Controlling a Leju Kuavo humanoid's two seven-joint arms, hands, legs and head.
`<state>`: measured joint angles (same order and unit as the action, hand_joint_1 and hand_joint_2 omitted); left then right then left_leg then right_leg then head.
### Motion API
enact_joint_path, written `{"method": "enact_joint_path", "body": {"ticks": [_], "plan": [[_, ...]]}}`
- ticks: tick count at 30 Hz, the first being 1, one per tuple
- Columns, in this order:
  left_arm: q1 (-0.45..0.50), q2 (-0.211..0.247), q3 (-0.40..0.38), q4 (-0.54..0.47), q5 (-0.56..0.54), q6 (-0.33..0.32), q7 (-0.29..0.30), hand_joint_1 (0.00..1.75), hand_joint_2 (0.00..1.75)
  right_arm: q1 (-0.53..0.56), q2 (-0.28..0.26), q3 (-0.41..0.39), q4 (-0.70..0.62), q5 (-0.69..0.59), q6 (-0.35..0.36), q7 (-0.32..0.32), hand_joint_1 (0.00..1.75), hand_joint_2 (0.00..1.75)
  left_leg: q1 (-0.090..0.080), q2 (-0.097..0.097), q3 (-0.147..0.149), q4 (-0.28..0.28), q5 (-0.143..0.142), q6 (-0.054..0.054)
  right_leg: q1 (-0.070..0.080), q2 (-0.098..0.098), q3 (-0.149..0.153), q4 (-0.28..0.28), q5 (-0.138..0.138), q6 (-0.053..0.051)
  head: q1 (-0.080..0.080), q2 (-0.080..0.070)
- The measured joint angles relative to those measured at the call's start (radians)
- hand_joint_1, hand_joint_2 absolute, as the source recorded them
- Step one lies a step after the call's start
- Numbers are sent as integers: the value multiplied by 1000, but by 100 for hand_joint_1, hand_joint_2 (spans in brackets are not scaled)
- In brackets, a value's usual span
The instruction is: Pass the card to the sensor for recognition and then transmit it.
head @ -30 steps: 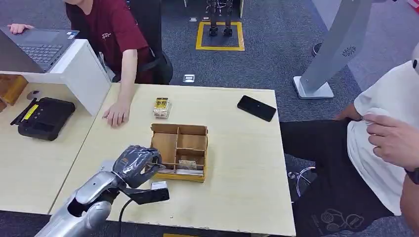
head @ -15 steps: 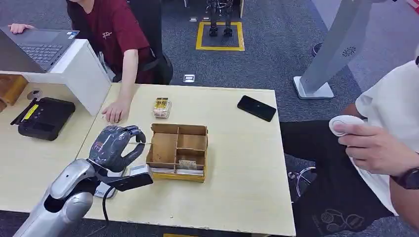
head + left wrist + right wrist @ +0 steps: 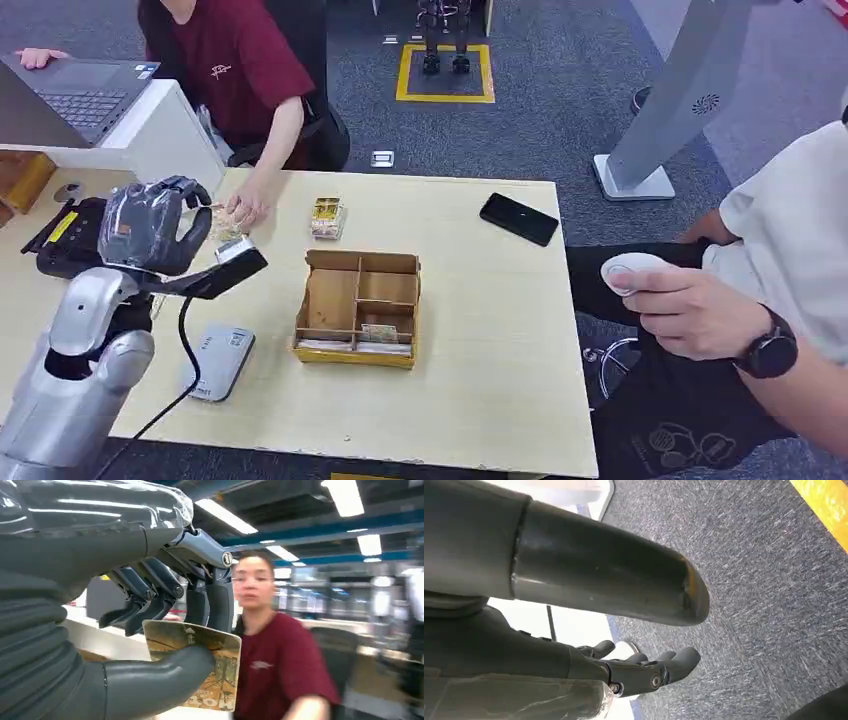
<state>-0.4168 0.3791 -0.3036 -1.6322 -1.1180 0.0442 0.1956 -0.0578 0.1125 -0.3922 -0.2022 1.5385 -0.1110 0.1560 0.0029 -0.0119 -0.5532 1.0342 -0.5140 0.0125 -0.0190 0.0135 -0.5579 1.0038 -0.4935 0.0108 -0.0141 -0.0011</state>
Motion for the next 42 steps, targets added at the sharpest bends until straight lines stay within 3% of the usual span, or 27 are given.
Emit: {"method": "enact_joint_path", "body": {"ticks": [10,14,18,19,20,21,28,33,36,42], "plan": [[-115,-74,64,243,-161,128,80,175,175,-4,1,5,0,11,3,0,0,0,0,0,0,0,0,0,0,0,0,0,0,0,0,0],[-117,-100,82,299,-174,138,77,175,175,-5,2,5,0,11,3,0,0,0,0,0,-1,0,0,0,0,0,0,0,0,0,0,0],[-119,-121,89,328,-176,138,70,164,175,-4,2,5,0,10,2,1,0,0,0,0,0,0,0,0,0,0,0,0,0,0,0,0],[-119,-125,89,333,-176,138,67,145,175,-4,2,5,0,10,2,1,0,0,0,0,0,0,0,0,0,0,0,0,0,0,0,0],[-120,-129,89,337,-176,138,66,145,175,-4,2,5,0,10,2,1,0,0,0,0,0,0,0,0,0,0,0,0,0,0,0,0],[-120,-133,89,340,-176,137,65,0,175,-4,2,5,0,10,2,1,0,0,0,0,0,0,0,0,0,0,0,0,0,0,0,0],[-121,-150,92,356,-178,143,65,0,175,-4,2,5,0,10,-1,2,0,0,0,0,-1,0,0,0,0,0,0,0,0,0,0,0],[-119,-153,114,361,-191,199,74,0,175,-3,2,5,0,8,-3,5,0,0,0,0,-1,0,0,0,0,0,0,0,0,0,0,0],[-89,-152,134,359,-203,280,73,0,175,-1,3,5,0,-1,-13,1,0,0,0,0,-1,0,0,0,0,1,0,0,0,0,0,0],[108,-172,269,295,-214,543,18,0,175,13,5,4,1,-7,-29,0,0,0,0,3,-1,-1,-2,0,0,4,-1,0,-1,-1,0,0]]}}
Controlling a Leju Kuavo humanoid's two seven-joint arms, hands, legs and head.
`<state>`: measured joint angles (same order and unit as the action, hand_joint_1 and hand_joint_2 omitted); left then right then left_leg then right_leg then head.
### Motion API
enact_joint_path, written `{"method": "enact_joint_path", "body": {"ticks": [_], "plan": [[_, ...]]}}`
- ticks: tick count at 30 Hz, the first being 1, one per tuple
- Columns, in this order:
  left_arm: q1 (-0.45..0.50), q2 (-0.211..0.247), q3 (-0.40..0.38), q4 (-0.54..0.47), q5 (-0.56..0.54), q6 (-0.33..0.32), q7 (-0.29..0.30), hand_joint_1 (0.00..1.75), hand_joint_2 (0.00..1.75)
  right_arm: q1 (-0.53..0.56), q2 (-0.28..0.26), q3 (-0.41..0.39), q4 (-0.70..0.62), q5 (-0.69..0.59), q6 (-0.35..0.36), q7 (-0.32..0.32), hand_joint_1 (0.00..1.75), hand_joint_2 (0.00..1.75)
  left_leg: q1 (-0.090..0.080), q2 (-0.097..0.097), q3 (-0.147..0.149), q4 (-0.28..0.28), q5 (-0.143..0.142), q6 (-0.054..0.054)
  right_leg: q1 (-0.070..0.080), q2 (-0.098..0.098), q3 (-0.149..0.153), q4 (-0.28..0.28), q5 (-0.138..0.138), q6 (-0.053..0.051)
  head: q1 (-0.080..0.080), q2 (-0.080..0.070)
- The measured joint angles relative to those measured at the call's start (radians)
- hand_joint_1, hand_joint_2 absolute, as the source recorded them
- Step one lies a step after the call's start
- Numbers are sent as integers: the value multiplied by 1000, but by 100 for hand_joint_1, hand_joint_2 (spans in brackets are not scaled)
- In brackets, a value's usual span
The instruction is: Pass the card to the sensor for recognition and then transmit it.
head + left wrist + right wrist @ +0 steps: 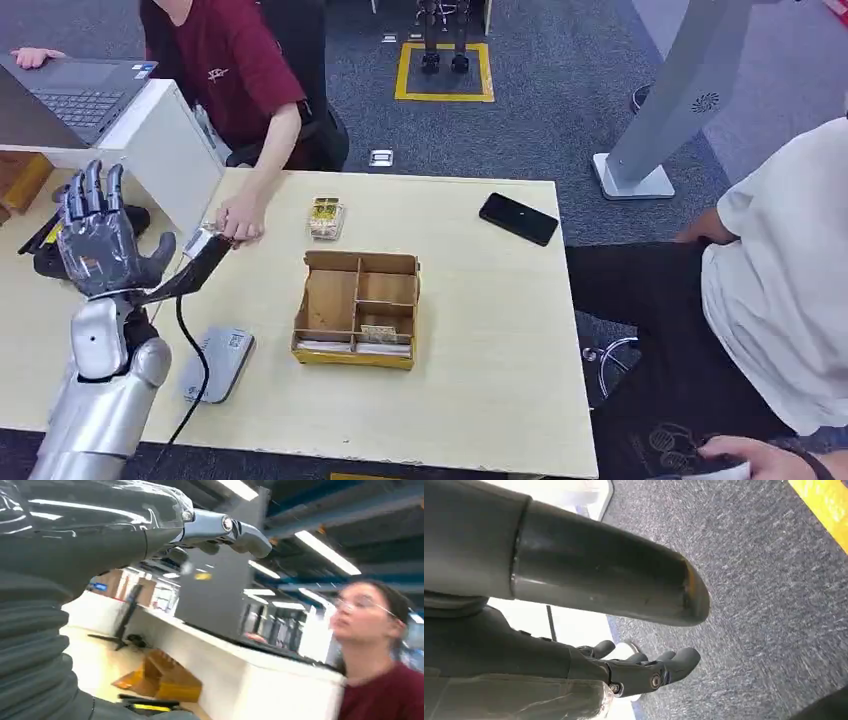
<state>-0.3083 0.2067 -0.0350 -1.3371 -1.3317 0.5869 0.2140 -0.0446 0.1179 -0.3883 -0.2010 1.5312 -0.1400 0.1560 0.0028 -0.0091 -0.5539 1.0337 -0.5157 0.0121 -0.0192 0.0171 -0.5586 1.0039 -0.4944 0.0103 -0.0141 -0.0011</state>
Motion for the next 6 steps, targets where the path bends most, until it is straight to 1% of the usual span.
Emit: {"method": "enact_joint_path", "body": {"ticks": [3,5,6], "plan": [[90,-25,72,-38,-20,83,-26,0,175,5,0,-3,1,-3,-9,0,0,0,0,0,0,0,-1,1,0,0,0,0,-1,0,0,0],[151,-51,130,-81,-35,97,-55,0,175,6,0,-5,1,-9,-10,-3,0,0,0,0,0,0,-1,1,0,-1,0,0,-1,1,0,0],[194,-71,169,-119,-34,98,-90,0,175,8,0,-6,1,-13,-10,-3,0,0,0,0,0,0,-1,1,0,0,0,0,-1,1,0,0]]}}
